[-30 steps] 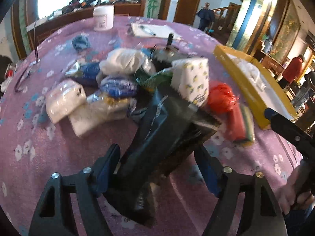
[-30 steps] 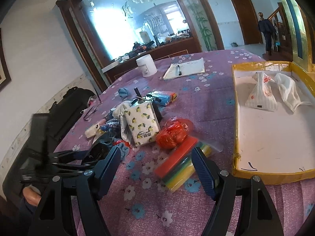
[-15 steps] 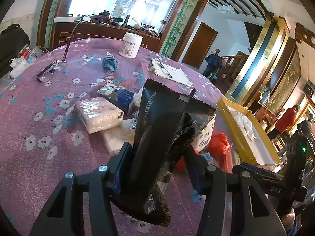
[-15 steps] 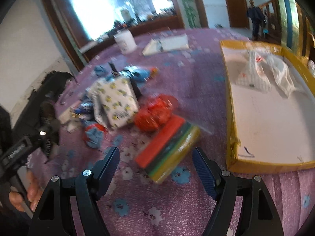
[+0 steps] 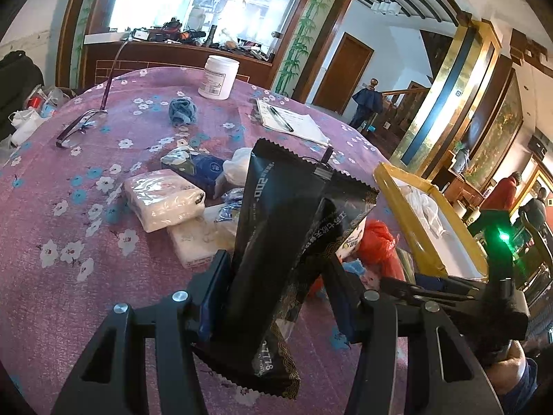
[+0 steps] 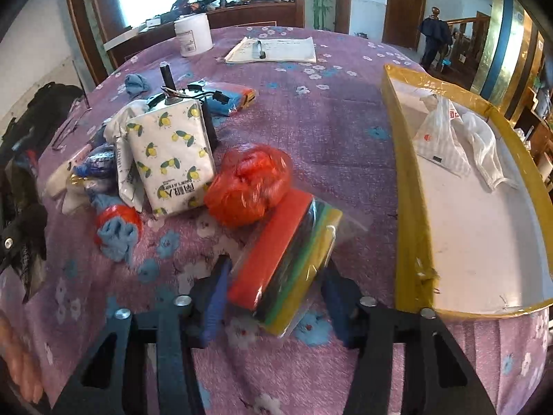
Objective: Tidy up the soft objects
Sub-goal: 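Grasp the black snack packet with the left tool while the right tool grasps the clear sponge bag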
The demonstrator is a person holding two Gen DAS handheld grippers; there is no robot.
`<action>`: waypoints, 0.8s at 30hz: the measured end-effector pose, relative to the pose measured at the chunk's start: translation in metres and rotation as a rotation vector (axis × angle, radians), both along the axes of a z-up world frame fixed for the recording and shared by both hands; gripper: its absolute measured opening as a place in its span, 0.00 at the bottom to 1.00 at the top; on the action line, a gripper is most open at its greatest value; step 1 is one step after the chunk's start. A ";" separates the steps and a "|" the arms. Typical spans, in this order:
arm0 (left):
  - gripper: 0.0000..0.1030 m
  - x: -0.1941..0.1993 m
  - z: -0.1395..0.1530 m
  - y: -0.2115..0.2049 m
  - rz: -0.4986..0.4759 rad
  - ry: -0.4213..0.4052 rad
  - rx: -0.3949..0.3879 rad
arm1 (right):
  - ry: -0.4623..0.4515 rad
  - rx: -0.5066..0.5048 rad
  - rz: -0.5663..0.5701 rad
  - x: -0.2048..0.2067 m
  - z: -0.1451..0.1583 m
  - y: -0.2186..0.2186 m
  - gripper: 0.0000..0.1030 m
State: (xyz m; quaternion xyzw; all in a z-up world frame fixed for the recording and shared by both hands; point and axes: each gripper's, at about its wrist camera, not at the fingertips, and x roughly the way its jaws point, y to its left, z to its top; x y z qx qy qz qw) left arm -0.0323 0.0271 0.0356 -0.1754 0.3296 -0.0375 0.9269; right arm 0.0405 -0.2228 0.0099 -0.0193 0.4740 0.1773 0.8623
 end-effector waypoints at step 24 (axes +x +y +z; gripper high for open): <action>0.51 -0.003 0.006 -0.021 -0.084 -0.040 0.062 | -0.151 0.182 0.095 -0.041 0.015 -0.011 0.50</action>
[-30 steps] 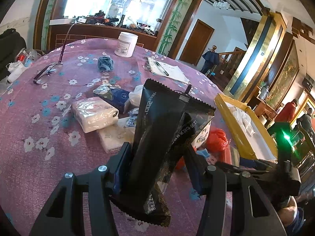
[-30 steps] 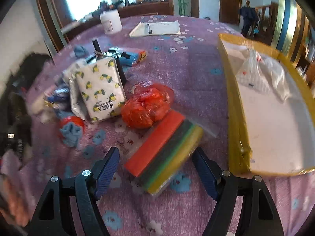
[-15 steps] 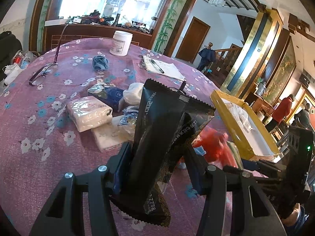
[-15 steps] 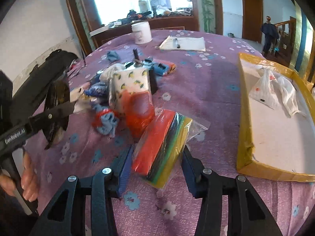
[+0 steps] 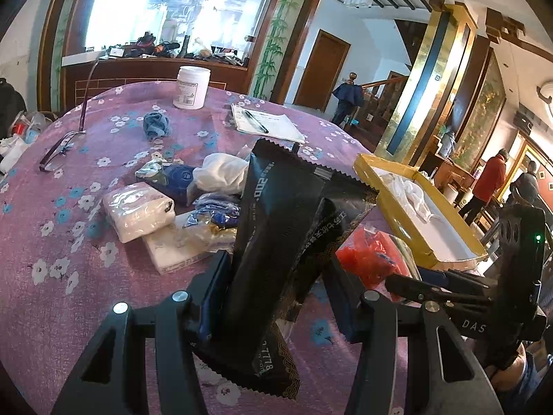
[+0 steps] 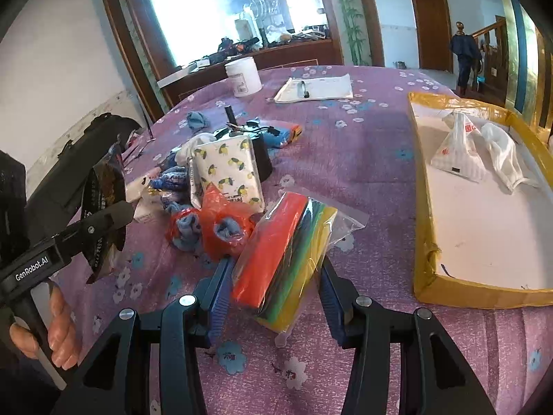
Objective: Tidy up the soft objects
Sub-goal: 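Grasp the black snack packet with the left tool while the right tool grasps the clear sponge bag, then carry the black packet and the clear sponge bag over the yellow box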
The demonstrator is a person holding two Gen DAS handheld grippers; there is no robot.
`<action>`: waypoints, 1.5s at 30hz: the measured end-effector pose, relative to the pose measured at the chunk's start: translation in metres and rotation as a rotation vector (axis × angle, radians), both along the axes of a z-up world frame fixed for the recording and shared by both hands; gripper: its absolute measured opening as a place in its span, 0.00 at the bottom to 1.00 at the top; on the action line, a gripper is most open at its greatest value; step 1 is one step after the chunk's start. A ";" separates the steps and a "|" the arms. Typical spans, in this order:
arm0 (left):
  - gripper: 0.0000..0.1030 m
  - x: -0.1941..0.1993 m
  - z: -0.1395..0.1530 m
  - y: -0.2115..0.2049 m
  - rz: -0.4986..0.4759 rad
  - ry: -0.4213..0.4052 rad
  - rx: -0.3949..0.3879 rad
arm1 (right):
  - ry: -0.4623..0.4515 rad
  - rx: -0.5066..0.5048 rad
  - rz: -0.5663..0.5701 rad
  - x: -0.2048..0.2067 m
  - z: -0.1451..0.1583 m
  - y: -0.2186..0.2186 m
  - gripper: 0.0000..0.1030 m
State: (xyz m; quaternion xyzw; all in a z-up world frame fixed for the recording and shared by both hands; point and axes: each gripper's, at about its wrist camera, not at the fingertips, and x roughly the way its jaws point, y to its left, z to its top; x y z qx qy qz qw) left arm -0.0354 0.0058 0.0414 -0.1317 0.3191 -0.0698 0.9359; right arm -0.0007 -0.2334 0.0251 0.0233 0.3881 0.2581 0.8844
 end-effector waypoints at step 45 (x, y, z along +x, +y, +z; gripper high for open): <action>0.51 -0.023 0.017 -0.054 -0.103 -0.011 0.021 | -0.195 0.145 -0.091 -0.046 0.037 -0.061 0.50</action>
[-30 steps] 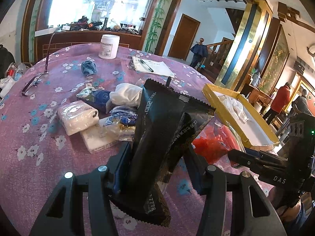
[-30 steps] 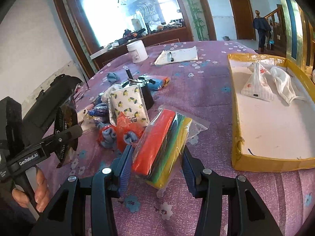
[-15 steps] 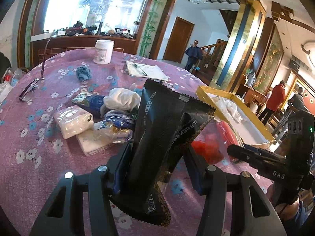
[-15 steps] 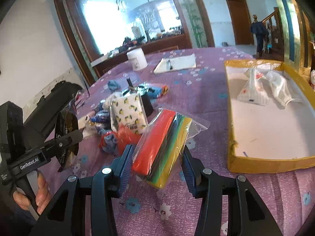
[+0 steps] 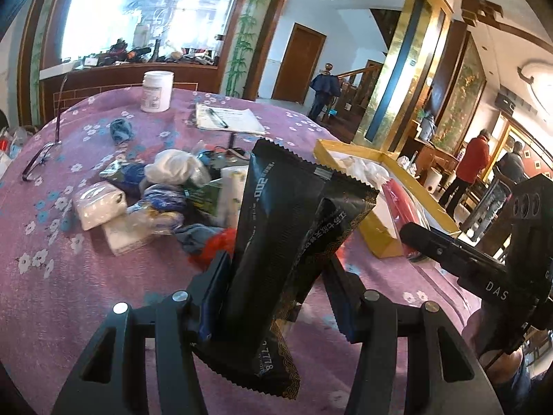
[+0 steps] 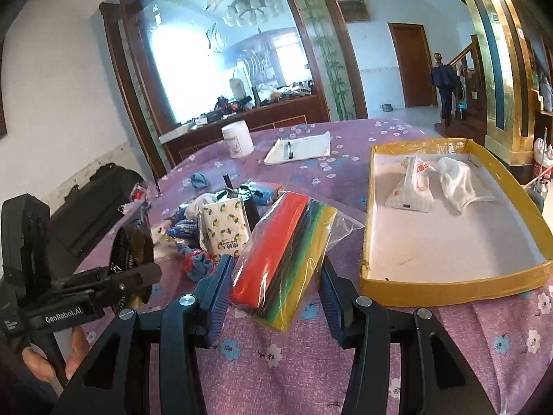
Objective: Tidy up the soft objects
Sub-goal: 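Carry the black packet and the clear sponge bag over the yellow box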
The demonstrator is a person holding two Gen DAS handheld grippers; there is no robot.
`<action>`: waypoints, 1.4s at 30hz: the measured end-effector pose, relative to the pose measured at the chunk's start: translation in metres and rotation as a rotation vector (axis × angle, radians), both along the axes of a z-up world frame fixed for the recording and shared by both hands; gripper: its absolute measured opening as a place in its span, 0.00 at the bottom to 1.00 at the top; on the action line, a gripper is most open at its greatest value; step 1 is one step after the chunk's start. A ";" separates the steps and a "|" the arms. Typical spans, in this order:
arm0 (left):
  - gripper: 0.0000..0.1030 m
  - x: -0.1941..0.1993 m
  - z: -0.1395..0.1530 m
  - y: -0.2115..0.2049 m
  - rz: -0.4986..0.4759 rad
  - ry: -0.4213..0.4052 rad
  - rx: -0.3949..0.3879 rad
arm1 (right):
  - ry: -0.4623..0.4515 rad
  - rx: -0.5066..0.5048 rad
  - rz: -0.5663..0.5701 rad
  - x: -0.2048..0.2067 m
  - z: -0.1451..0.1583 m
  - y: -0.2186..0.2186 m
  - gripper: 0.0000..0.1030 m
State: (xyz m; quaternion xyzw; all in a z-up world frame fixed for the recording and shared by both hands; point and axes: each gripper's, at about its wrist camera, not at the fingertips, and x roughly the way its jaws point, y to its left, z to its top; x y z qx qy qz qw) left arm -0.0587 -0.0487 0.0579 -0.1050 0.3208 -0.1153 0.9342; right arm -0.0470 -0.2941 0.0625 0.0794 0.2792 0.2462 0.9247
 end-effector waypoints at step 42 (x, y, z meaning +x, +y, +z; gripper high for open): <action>0.51 0.027 0.028 -0.160 -0.277 -0.028 0.090 | -0.003 0.146 -0.212 -0.014 0.001 -0.116 0.50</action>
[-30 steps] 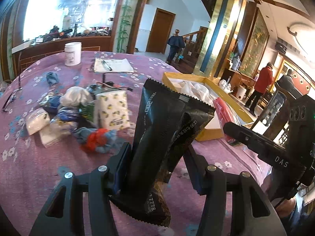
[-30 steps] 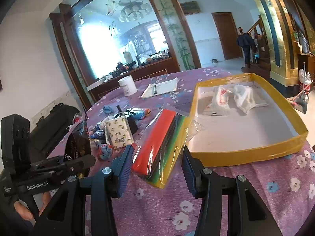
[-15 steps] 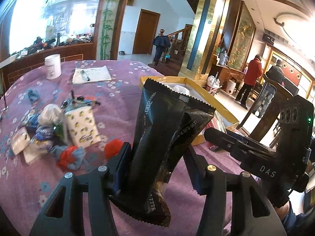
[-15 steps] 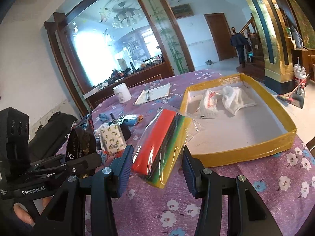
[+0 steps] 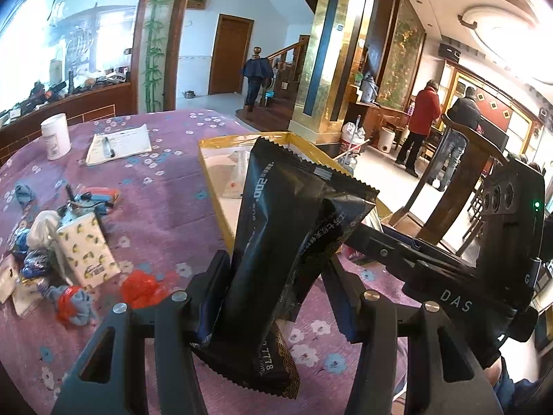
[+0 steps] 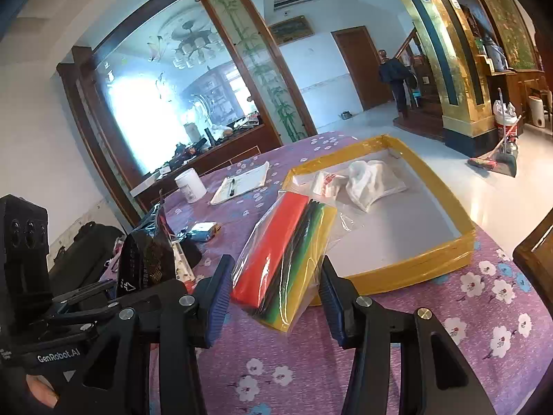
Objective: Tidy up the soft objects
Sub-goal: 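Carry the black packet and the clear sponge bag over the yellow box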
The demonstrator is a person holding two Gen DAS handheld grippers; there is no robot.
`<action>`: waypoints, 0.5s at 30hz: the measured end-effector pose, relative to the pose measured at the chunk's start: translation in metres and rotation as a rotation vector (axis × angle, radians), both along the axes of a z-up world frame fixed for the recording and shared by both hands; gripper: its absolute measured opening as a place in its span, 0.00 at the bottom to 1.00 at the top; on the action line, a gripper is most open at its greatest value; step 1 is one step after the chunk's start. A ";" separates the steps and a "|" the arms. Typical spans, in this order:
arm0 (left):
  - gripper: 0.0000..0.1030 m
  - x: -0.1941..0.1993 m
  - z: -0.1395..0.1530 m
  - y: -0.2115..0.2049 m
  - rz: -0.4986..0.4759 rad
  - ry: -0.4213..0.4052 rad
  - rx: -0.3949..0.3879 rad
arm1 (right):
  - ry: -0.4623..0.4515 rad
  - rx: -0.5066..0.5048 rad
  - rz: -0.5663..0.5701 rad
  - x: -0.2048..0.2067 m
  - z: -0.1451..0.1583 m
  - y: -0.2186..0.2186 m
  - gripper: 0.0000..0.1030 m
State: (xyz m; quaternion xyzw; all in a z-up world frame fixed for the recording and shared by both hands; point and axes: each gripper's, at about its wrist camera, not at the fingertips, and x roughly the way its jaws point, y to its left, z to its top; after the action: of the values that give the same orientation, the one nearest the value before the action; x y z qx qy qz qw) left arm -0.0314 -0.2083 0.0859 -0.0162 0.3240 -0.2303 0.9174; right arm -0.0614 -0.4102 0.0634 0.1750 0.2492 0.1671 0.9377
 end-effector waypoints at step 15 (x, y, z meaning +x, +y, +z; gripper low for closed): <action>0.51 0.049 0.004 -0.036 -0.024 0.043 -0.014 | -0.013 0.021 -0.103 0.019 0.018 -0.049 0.51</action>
State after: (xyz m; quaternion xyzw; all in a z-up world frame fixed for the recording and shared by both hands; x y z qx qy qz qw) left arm 0.0179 -0.2438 0.0900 -0.0235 0.3423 -0.2433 0.9072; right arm -0.0425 -0.4590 0.0810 0.1962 0.2321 0.1222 0.9448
